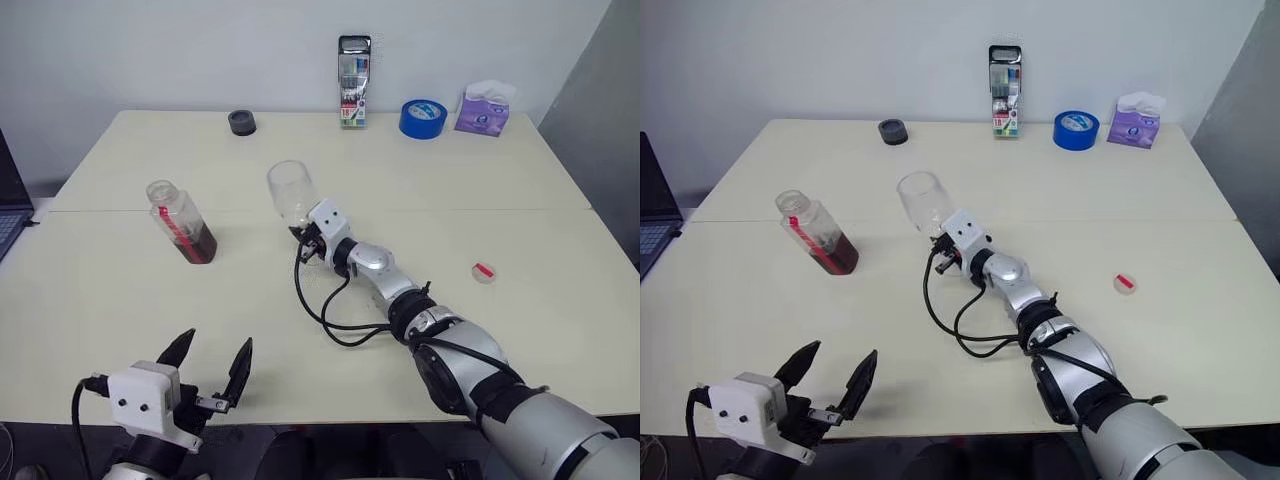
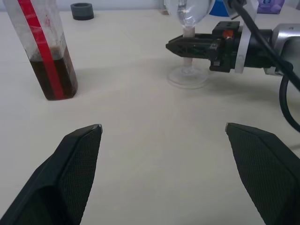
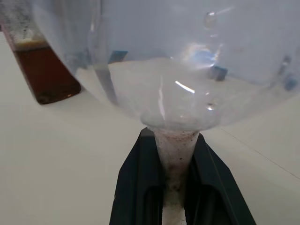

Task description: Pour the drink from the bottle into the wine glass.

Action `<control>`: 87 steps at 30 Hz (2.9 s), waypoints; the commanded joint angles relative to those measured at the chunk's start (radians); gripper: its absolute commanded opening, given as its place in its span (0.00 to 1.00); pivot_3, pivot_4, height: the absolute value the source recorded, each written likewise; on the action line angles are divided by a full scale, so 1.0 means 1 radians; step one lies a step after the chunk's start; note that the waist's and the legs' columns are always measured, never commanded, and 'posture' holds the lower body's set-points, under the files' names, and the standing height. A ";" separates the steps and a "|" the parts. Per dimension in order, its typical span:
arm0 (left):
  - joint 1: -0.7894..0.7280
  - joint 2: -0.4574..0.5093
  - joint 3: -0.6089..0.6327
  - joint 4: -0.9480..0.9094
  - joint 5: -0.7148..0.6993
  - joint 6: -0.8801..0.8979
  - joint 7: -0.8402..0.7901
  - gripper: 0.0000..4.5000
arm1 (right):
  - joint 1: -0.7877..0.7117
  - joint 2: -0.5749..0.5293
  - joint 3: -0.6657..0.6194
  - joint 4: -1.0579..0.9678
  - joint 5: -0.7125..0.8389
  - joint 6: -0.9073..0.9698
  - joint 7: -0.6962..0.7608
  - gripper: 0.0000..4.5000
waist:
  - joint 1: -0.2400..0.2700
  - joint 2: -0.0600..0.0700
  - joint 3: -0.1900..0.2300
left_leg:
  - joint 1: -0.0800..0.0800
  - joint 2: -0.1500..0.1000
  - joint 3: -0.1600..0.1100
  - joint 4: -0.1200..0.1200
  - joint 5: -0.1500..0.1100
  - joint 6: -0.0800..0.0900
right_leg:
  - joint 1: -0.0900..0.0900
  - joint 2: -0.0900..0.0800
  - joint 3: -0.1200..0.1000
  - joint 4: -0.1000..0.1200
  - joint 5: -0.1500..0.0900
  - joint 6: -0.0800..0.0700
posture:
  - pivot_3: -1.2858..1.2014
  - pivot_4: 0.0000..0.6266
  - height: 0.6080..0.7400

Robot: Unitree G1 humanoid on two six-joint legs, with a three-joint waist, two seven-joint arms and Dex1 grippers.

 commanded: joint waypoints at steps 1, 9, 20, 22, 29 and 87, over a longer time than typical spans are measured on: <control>-0.011 0.010 0.020 0.005 -0.011 -0.036 -0.022 1.00 | -0.026 0.021 -0.034 -0.007 0.008 -0.001 -0.002 0.04 | 0.000 0.000 0.000 | 0.000 0.000 0.000 0.000 0.000 0.000 | 0.000 0.000 0.000 0.000 0.000 0.000 | 0.52 0.24 1.00; -0.056 0.041 0.020 -0.029 -0.029 0.022 -0.011 1.00 | -0.016 0.023 -0.042 -0.005 -0.010 -0.017 -0.011 0.04 | -0.003 0.000 0.000 | 0.000 0.000 0.000 0.000 0.000 0.000 | 0.000 0.000 0.000 0.000 0.000 0.000 | 0.52 0.24 1.00; -0.122 0.062 0.002 -0.146 -0.038 0.175 0.056 1.00 | 0.001 0.036 -0.087 -0.017 0.013 -0.071 0.044 0.04 | -0.003 0.000 0.000 | 0.000 0.000 0.000 0.000 0.000 0.000 | 0.000 0.000 0.000 0.001 0.000 0.000 | 0.52 0.24 1.00; -0.140 0.066 -0.001 -0.168 -0.041 0.209 0.070 1.00 | 0.005 0.035 -0.070 -0.015 -0.009 -0.080 0.030 0.04 | -0.003 0.000 0.000 | 0.000 0.000 0.000 0.000 0.000 0.000 | 0.000 0.000 0.000 0.001 0.000 0.000 | 0.52 0.24 1.00; -0.173 0.076 0.010 -0.201 -0.058 0.278 0.092 1.00 | 0.020 0.030 -0.051 -0.006 -0.048 -0.072 0.002 0.04 | -0.003 0.000 0.000 | 0.000 0.000 0.000 0.000 0.001 -0.002 | 0.000 0.000 0.000 0.001 0.000 0.000 | 0.52 0.24 1.00; -0.363 0.010 0.215 0.195 0.030 0.144 0.196 1.00 | 0.655 -0.660 -0.047 -1.622 0.571 0.883 0.580 0.99 | 0.011 0.013 0.001 | -0.001 0.000 -0.002 -0.004 0.001 -0.001 | 0.000 0.001 -0.001 -0.001 -0.001 0.002 | 0.52 0.24 1.00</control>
